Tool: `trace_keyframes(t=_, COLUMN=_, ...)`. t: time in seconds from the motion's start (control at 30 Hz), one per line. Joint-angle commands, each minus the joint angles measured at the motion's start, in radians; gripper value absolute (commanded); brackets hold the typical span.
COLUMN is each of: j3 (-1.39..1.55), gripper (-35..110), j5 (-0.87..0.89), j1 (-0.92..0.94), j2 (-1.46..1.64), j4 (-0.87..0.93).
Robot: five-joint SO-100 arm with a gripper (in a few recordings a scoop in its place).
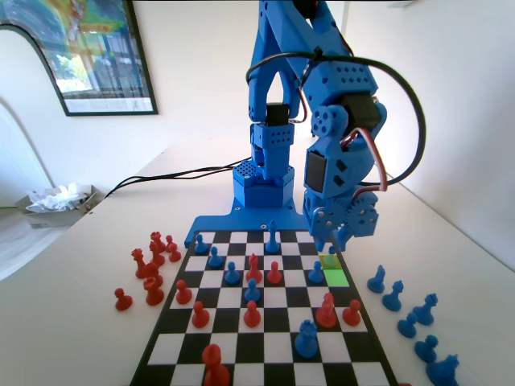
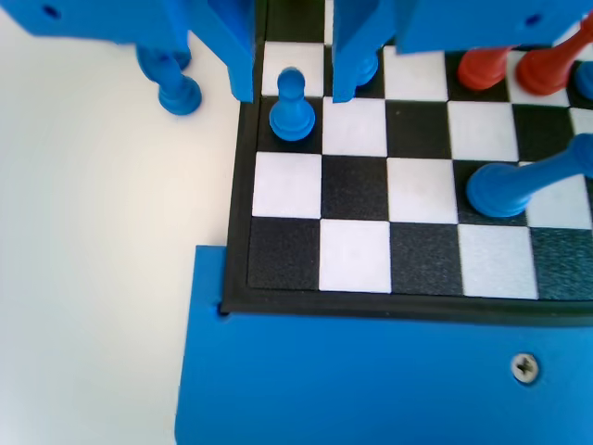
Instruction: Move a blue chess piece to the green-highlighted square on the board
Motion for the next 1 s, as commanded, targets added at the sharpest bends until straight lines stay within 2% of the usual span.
trace_keyframes(t=0.0, j3=-0.055, gripper=12, j5=-0.021, j1=-0.008, j2=0.012, j4=-0.012)
trace_keyframes(t=0.4, j3=-0.020, gripper=11, j5=-0.038, j1=-0.011, j2=-0.018, j4=-0.055)
trace_keyframes(t=0.57, j3=-0.028, gripper=1, j5=-0.048, j1=-0.021, j2=-0.018, j4=-0.049)
trace_keyframes(t=0.97, j3=-0.084, gripper=1, j5=-0.032, j1=-0.020, j2=-0.012, j4=-0.003)
